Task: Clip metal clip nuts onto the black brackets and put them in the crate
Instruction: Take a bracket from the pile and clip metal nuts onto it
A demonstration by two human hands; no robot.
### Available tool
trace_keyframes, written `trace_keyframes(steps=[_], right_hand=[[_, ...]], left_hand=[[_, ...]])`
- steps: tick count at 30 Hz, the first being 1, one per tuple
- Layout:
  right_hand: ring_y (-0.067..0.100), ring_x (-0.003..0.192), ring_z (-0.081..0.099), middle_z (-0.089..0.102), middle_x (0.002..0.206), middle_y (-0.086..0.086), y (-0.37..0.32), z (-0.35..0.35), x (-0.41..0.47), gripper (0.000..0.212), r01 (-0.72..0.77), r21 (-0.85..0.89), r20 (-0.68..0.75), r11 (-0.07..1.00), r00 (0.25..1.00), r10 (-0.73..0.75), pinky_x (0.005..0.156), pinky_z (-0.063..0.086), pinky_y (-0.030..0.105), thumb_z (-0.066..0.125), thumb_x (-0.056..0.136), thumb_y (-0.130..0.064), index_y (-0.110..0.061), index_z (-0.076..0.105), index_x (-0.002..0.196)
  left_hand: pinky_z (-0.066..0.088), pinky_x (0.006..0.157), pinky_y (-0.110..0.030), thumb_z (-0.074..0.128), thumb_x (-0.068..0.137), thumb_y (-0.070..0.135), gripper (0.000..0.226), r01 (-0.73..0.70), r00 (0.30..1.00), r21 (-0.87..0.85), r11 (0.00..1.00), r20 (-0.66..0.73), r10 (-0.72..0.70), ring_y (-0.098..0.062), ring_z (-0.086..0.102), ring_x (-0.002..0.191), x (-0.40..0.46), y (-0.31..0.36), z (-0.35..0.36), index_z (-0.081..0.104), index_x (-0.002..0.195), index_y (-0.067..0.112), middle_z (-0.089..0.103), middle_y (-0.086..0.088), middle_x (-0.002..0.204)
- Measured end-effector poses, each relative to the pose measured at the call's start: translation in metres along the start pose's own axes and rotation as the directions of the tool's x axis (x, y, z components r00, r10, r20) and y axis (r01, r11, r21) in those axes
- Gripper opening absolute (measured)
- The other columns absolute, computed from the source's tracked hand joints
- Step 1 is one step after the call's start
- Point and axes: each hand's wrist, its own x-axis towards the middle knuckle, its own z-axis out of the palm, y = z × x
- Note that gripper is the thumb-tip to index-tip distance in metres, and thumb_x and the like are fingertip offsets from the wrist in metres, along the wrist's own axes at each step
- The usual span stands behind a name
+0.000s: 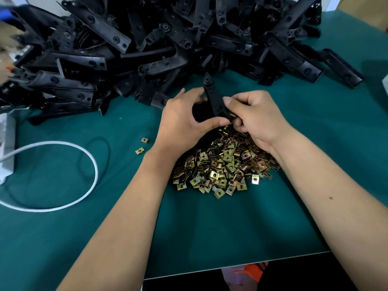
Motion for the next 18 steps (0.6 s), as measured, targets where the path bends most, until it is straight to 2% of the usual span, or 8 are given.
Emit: trace_keyframes(steps=[10, 13, 18], right_hand=[[0.008, 0.05, 0.042, 0.051, 0.065, 0.001, -0.0003, -0.001, -0.0012, 0.024, -0.001, 0.067, 0.014, 0.998, 1.0, 0.0, 0.042, 0.031, 0.016, 0.065, 0.102, -0.015, -0.011, 0.073, 0.079], [0.007, 0.049, 0.043, 0.053, 0.067, 0.001, -0.0004, -0.0015, -0.0007, 0.02, -0.015, 0.088, 0.011, 0.996, 1.0, 0.014, 0.041, 0.031, 0.016, 0.065, 0.102, -0.015, -0.007, 0.074, 0.087], [0.006, 0.05, 0.042, 0.053, 0.064, 0.0, -0.0008, -0.0018, -0.001, 0.018, -0.019, 0.063, 0.015, 0.998, 1.0, 0.018, 0.041, 0.031, 0.016, 0.066, 0.102, -0.015, -0.004, 0.074, 0.089]], left_hand=[[0.046, 0.109, -0.05, 0.073, 0.069, 0.072, 0.081, 0.042, 0.999, 0.019, 0.999, -0.031, -0.041, -0.014, 0.069, 0.107, 0.0002, -0.0082, -0.0021, 0.068, 0.124, 0.013, 0.075, 0.002, 0.111], [0.047, 0.108, -0.05, 0.074, 0.069, 0.072, 0.08, 0.038, 0.999, 0.032, 0.999, -0.031, -0.037, -0.013, 0.068, 0.105, 0.0002, -0.0084, -0.0021, 0.068, 0.123, 0.014, 0.074, 0.003, 0.109], [0.046, 0.109, -0.05, 0.073, 0.068, 0.073, 0.083, 0.048, 0.999, 0.052, 0.997, -0.021, -0.047, -0.014, 0.068, 0.105, 0.0003, -0.0085, -0.0027, 0.068, 0.127, 0.014, 0.074, 0.001, 0.11]])
